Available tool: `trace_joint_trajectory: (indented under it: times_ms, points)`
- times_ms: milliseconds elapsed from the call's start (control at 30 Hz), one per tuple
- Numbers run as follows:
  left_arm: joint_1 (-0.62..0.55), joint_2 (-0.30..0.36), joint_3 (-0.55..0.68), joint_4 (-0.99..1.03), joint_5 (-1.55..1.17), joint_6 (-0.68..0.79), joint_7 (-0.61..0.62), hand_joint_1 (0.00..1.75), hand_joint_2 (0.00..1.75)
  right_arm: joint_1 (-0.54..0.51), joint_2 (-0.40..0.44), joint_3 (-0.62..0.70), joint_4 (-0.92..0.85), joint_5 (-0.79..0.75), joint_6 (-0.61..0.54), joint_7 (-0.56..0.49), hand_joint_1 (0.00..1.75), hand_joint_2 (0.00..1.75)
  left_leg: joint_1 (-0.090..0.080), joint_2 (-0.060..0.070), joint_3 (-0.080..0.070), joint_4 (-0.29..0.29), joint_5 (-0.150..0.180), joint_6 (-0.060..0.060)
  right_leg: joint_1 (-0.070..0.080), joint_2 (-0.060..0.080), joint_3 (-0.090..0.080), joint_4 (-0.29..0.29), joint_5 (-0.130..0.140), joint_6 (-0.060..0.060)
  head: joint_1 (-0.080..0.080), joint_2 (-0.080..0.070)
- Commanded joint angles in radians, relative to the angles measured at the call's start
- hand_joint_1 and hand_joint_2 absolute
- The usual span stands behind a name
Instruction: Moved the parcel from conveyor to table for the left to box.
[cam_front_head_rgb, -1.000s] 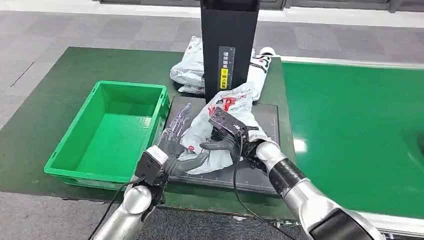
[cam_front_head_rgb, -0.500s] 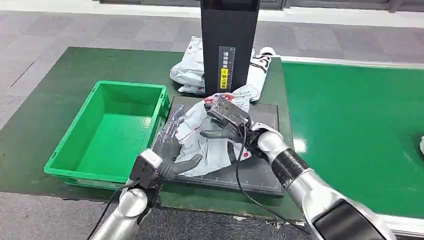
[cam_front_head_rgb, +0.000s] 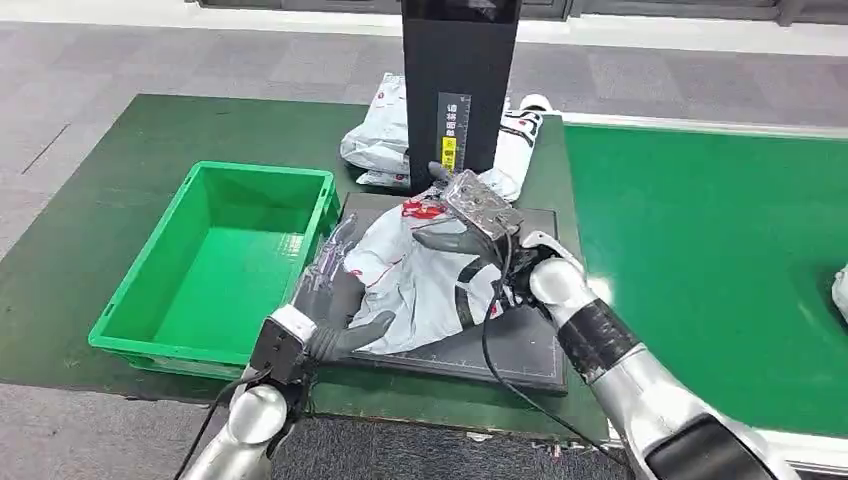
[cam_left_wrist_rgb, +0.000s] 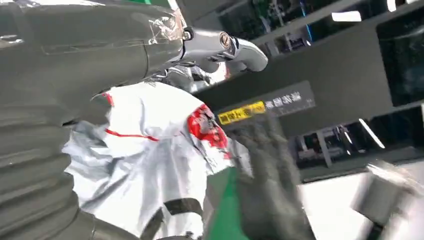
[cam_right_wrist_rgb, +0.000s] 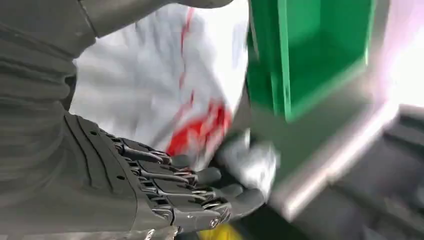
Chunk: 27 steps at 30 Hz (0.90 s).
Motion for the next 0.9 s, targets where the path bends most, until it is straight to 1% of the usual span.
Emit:
trace_joint_trajectory:
  times_ms: [33,67,100,133,167,233,267,300,333,400,433,567,600,767,800,900]
  points:
    - [0.053,-0.031,0.078,-0.032,-0.070,0.006,0.054,0.00,1.75,0.448,-0.052,-0.256,-0.708,0.163,-0.208,-0.035,0.00,1.75,0.001,-0.004,0.003,-0.002,-0.001,0.000,0.001,-0.005,0.005,-0.003,-0.002,0.000,0.000,0.000]
    - [0.060,-0.037,0.083,-0.037,-0.091,0.010,0.068,0.00,1.75,0.502,-0.034,-0.268,-0.755,0.163,-0.238,-0.050,0.00,1.75,0.002,-0.005,0.006,-0.003,-0.002,0.000,0.002,-0.006,0.009,-0.005,-0.003,-0.001,0.000,0.000]
    - [0.064,-0.039,0.082,-0.038,-0.120,0.015,0.084,0.00,1.75,0.551,-0.021,-0.270,-0.794,0.160,-0.259,-0.061,0.00,1.75,0.001,-0.004,0.003,-0.002,-0.002,0.000,0.001,-0.005,0.005,-0.003,-0.003,-0.001,0.000,0.000]
    - [0.064,-0.036,0.072,-0.030,-0.207,0.042,0.115,0.00,1.75,0.612,0.007,-0.273,-0.835,0.151,-0.302,-0.079,0.00,1.75,0.001,-0.005,0.002,-0.002,-0.003,0.000,0.001,-0.005,0.004,-0.003,-0.003,-0.001,0.000,0.000]
    - [0.058,-0.030,0.056,-0.014,-0.320,0.083,0.154,0.00,1.75,0.649,0.022,-0.269,-0.859,0.162,-0.344,-0.085,0.00,1.75,0.001,-0.005,0.005,-0.003,-0.003,0.000,0.001,-0.006,0.007,-0.004,-0.005,-0.001,-0.001,0.000]
    - [0.047,-0.031,0.038,0.023,-0.461,0.077,0.225,0.00,1.75,0.705,0.054,-0.255,-0.885,0.304,-0.490,-0.057,0.00,1.75,0.001,-0.004,0.003,-0.002,-0.004,0.000,0.001,-0.005,0.005,-0.003,-0.006,-0.001,0.000,0.000]
    - [0.032,-0.033,0.026,0.051,-0.548,0.085,0.268,0.00,1.75,0.712,0.060,-0.248,-0.896,0.343,-0.527,-0.053,0.00,1.75,0.001,-0.005,0.006,-0.004,-0.005,0.000,0.001,-0.006,0.008,-0.004,-0.007,-0.001,0.000,0.000]
    - [0.010,-0.036,0.012,0.086,-0.622,0.076,0.298,0.00,1.75,0.711,0.060,-0.242,-0.910,0.348,-0.536,-0.052,0.00,1.75,0.001,-0.004,0.003,-0.003,-0.005,0.000,0.001,-0.005,0.005,-0.002,-0.006,-0.001,0.000,0.000]
    - [-0.026,-0.045,-0.003,0.144,-0.682,0.050,0.315,0.00,1.75,0.705,0.067,-0.245,-0.920,0.303,-0.532,-0.070,0.00,1.75,0.001,-0.004,0.006,-0.003,-0.005,0.000,0.001,-0.005,0.007,-0.003,-0.007,-0.001,0.000,0.000]
    - [-0.081,-0.064,-0.018,0.231,-0.727,0.016,0.323,0.00,1.75,0.696,0.076,-0.255,-0.913,0.313,-0.539,-0.067,0.00,1.75,0.000,-0.003,0.002,-0.002,-0.005,-0.001,0.000,-0.003,0.003,-0.001,-0.007,-0.001,0.000,0.000]
    - [-0.107,-0.075,-0.020,0.270,-0.733,0.003,0.320,0.00,1.75,0.690,0.080,-0.260,-0.903,0.310,-0.536,-0.067,0.00,1.75,0.000,-0.005,0.005,-0.003,-0.005,-0.001,0.000,-0.006,0.005,-0.002,-0.007,-0.001,0.000,0.000]
    - [-0.110,-0.076,-0.020,0.274,-0.733,0.002,0.320,0.00,1.75,0.689,0.080,-0.261,-0.901,0.310,-0.535,-0.068,0.00,1.75,0.000,-0.002,0.003,-0.002,-0.005,0.000,0.000,-0.002,0.003,-0.002,-0.006,-0.001,0.000,0.000]
    - [-0.106,-0.074,-0.017,0.268,-0.733,0.001,0.320,0.00,1.75,0.687,0.080,-0.264,-0.896,0.308,-0.533,-0.070,0.00,1.75,0.000,-0.001,0.005,-0.003,-0.005,0.000,0.001,-0.002,0.005,-0.003,-0.005,-0.001,0.000,0.000]
    - [-0.106,-0.074,-0.017,0.268,-0.733,0.001,0.320,0.00,1.75,0.687,0.080,-0.264,-0.896,0.308,-0.533,-0.070,0.00,1.75,0.000,0.002,0.005,-0.002,-0.005,-0.001,0.000,0.002,0.003,-0.002,-0.004,-0.001,0.000,0.000]
    - [-0.106,-0.074,-0.017,0.268,-0.733,0.001,0.320,0.00,1.75,0.687,0.080,-0.264,-0.896,0.308,-0.533,-0.070,0.00,1.75,0.000,0.002,0.007,-0.003,-0.005,-0.001,0.000,0.001,0.006,-0.003,-0.005,-0.001,0.000,0.000]
    - [-0.106,-0.074,-0.017,0.268,-0.733,0.001,0.320,0.00,1.75,0.687,0.080,-0.264,-0.896,0.308,-0.533,-0.070,0.00,1.75,0.000,0.004,0.005,-0.002,-0.005,-0.001,0.000,0.003,0.003,-0.002,-0.004,-0.001,0.000,0.000]
